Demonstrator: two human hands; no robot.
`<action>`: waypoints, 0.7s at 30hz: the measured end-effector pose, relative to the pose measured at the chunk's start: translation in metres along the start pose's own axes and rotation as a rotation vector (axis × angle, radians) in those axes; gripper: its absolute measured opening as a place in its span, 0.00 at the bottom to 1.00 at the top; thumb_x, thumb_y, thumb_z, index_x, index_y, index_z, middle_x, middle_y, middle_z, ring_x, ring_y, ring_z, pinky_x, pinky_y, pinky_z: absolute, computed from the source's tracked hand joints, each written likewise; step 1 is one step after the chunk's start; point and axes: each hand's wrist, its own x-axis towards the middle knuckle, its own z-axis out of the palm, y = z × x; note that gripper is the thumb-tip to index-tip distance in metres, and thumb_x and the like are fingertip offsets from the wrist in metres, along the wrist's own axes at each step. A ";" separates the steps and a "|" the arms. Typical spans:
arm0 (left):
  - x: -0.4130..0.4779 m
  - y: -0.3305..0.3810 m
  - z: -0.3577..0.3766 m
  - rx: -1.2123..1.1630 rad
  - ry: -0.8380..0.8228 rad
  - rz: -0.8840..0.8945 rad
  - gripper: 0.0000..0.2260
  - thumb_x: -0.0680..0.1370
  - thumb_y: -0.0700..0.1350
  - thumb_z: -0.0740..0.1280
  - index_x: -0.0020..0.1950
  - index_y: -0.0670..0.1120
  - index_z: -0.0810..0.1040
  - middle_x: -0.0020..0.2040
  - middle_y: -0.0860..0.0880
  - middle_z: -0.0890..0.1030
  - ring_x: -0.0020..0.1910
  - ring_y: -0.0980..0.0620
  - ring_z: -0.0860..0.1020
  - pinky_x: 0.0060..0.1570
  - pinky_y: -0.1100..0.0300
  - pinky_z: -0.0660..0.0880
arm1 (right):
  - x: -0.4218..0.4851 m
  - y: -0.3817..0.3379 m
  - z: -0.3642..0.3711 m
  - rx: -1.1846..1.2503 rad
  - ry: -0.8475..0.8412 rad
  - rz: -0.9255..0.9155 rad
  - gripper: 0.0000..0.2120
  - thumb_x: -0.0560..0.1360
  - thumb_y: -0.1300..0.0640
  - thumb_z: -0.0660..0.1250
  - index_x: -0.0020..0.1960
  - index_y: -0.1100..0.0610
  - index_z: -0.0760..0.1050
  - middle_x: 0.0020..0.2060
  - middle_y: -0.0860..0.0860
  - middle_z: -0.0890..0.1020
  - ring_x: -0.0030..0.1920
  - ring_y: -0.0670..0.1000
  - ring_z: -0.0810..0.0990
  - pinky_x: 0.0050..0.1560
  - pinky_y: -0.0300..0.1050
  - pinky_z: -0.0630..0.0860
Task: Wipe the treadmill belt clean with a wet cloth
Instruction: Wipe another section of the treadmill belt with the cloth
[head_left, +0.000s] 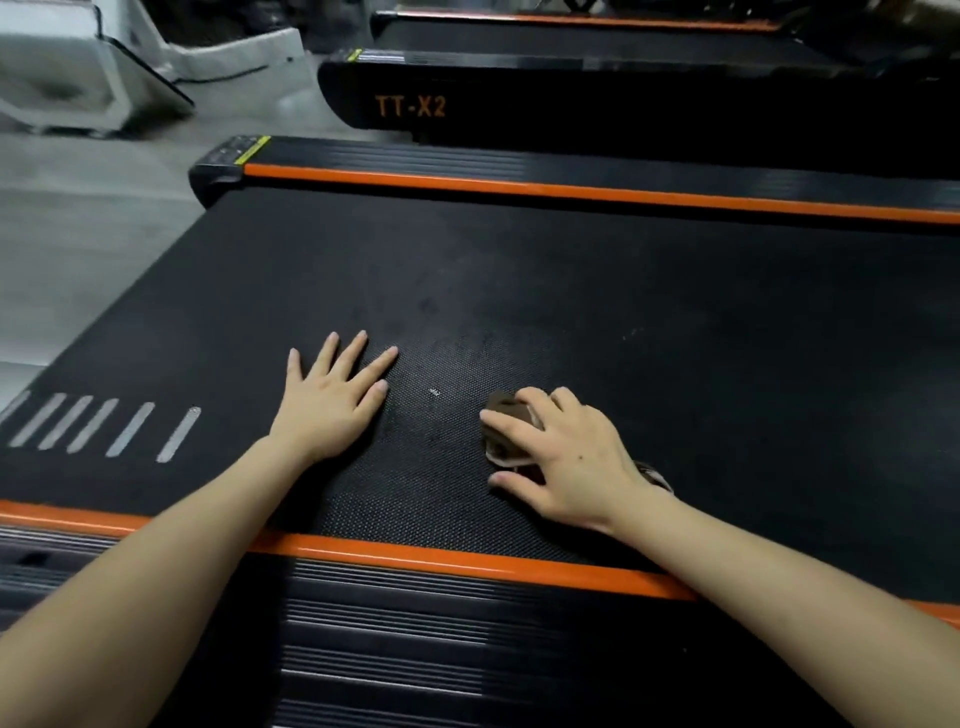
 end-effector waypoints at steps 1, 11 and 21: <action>0.000 0.000 0.000 -0.003 0.004 0.009 0.21 0.81 0.59 0.40 0.74 0.65 0.43 0.79 0.52 0.45 0.77 0.48 0.40 0.72 0.40 0.38 | -0.001 -0.001 -0.001 -0.029 -0.002 0.015 0.29 0.71 0.33 0.55 0.66 0.47 0.71 0.58 0.55 0.75 0.46 0.55 0.74 0.36 0.46 0.73; 0.009 -0.019 -0.019 0.090 -0.073 0.112 0.23 0.80 0.62 0.41 0.76 0.64 0.48 0.79 0.53 0.49 0.77 0.46 0.45 0.70 0.35 0.38 | 0.046 0.018 0.004 -0.065 -0.035 0.505 0.21 0.77 0.40 0.57 0.65 0.50 0.73 0.53 0.58 0.73 0.44 0.59 0.78 0.37 0.49 0.74; 0.045 -0.092 -0.022 0.063 -0.064 0.260 0.34 0.68 0.66 0.27 0.74 0.67 0.46 0.78 0.54 0.47 0.77 0.43 0.43 0.70 0.36 0.37 | 0.079 -0.090 0.005 -0.188 -0.091 0.541 0.28 0.74 0.38 0.52 0.67 0.52 0.72 0.51 0.59 0.77 0.45 0.59 0.77 0.41 0.50 0.75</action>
